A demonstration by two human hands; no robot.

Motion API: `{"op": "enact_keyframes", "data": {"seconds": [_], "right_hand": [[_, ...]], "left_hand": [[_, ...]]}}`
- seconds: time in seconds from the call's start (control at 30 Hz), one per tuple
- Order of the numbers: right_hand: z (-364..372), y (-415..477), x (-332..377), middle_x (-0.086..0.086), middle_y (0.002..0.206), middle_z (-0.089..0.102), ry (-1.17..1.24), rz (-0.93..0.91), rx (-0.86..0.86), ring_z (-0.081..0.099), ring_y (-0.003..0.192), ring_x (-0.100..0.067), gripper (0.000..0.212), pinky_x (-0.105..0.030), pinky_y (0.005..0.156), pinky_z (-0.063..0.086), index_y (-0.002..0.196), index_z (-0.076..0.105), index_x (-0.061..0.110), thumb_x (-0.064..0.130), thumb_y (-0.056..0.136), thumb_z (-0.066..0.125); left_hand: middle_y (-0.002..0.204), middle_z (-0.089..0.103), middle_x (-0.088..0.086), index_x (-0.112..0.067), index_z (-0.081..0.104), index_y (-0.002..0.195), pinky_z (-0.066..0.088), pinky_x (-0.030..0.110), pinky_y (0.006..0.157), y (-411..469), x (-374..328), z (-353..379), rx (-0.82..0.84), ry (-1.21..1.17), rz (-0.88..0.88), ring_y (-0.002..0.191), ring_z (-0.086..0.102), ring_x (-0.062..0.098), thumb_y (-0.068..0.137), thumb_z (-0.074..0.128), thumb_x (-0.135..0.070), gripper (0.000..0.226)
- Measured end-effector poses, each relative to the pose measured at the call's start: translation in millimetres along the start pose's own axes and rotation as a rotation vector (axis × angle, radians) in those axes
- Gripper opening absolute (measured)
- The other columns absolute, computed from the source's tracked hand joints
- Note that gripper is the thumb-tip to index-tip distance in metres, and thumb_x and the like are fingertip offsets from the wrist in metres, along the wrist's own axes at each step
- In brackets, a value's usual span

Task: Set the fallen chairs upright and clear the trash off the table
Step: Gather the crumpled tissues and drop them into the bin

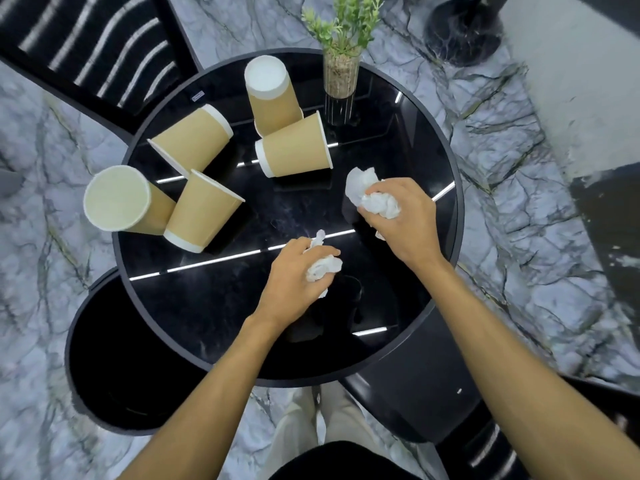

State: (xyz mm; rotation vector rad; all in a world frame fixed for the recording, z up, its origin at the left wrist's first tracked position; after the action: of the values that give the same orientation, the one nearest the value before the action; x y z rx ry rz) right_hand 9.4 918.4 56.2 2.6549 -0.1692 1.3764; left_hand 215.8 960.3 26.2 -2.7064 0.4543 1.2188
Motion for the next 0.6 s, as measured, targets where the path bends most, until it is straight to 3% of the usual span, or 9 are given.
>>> {"op": "enact_keyframes", "data": {"seconds": [0.17, 0.43, 0.6], "right_hand": [[-12, -29, 27, 0.0, 0.108, 0.065, 0.018, -0.011, 0.026, 0.06, 0.101, -0.012, 0.023, -0.008, 0.086, 0.041, 0.1, 0.073, 0.016, 0.02, 0.078, 0.081], [9, -65, 95, 0.0, 0.109, 0.064, 0.058, -0.136, 0.149, 0.061, 0.104, -0.019, 0.024, -0.032, 0.09, 0.051, 0.099, 0.073, 0.018, 0.019, 0.077, 0.082], [55, -84, 143, 0.002, 0.109, 0.064, 0.108, -0.223, 0.28, 0.06, 0.104, -0.02, 0.025, -0.036, 0.09, 0.051, 0.099, 0.073, 0.019, 0.019, 0.076, 0.082]], "left_hand": [[0.088, 0.054, -0.012, -0.033, 0.069, 0.106, 0.046, 0.025, 0.079, -15, -16, -28, -0.049, -0.047, -0.021, 0.089, 0.055, 0.012, 0.084, 0.074, -0.02, 0.026], [0.087, 0.055, -0.005, -0.031, 0.07, 0.107, 0.048, 0.03, 0.077, -62, -25, -94, -0.224, 0.003, -0.081, 0.085, 0.055, 0.017, 0.085, 0.072, -0.023, 0.023], [0.088, 0.056, -0.005, -0.031, 0.07, 0.106, 0.046, 0.026, 0.078, -103, -7, -138, -0.369, 0.069, -0.162, 0.087, 0.055, 0.014, 0.083, 0.071, -0.025, 0.025]]}}
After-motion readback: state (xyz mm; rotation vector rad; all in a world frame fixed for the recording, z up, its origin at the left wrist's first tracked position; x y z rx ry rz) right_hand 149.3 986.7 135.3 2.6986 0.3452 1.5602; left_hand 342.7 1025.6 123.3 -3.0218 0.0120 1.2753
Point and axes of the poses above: each hand's wrist, its own y-axis towards the middle knuckle, its own z-axis out of the palm, x = y × z, the point moved 3 cm from there along y, towards the middle knuckle
